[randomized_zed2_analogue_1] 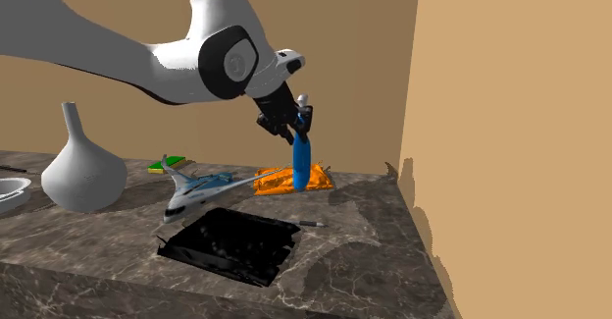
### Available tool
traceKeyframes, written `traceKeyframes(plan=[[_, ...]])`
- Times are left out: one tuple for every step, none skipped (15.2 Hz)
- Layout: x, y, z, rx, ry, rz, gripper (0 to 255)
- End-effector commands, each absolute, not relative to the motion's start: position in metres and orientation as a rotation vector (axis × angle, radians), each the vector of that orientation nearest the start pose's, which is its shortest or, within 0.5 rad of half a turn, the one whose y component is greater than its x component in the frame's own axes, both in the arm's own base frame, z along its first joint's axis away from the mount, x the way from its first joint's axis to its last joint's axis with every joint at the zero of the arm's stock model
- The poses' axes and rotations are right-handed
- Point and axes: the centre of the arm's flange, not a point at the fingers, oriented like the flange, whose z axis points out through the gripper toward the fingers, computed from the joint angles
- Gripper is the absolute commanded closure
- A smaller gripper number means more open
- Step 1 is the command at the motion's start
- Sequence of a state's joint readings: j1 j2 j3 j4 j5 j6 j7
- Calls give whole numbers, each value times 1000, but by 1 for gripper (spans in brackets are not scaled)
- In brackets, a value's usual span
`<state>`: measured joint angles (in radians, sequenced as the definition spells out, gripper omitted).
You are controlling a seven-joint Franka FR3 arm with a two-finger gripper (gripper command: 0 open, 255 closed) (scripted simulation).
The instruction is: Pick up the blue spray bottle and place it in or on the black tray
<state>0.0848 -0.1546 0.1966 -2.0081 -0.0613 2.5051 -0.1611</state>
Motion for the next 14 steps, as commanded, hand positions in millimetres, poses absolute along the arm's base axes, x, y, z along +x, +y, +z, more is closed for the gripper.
traceKeyframes(plan=[[535,162,607,-2926,-727,-1019,255],[535,162,613,-2926,-727,-1019,255],[535,162,618,-2926,-727,-1019,255],[535,162,623,-2926,-727,-1019,255],[535,162,629,-2926,-727,-1019,255],[535,162,634,-2926,-727,-1019,255],[535,162,638,-2926,-727,-1019,255],[522,163,639,-2926,-727,-1019,255],[509,163,641,-2926,-727,-1019,255],[496,163,642,-2926,-727,-1019,255],[483,163,643,-2926,-727,-1019,255],[470,163,645,-2926,-727,-1019,255],[457,164,646,-2926,-727,-1019,255],[443,164,647,-2926,-727,-1019,255]])
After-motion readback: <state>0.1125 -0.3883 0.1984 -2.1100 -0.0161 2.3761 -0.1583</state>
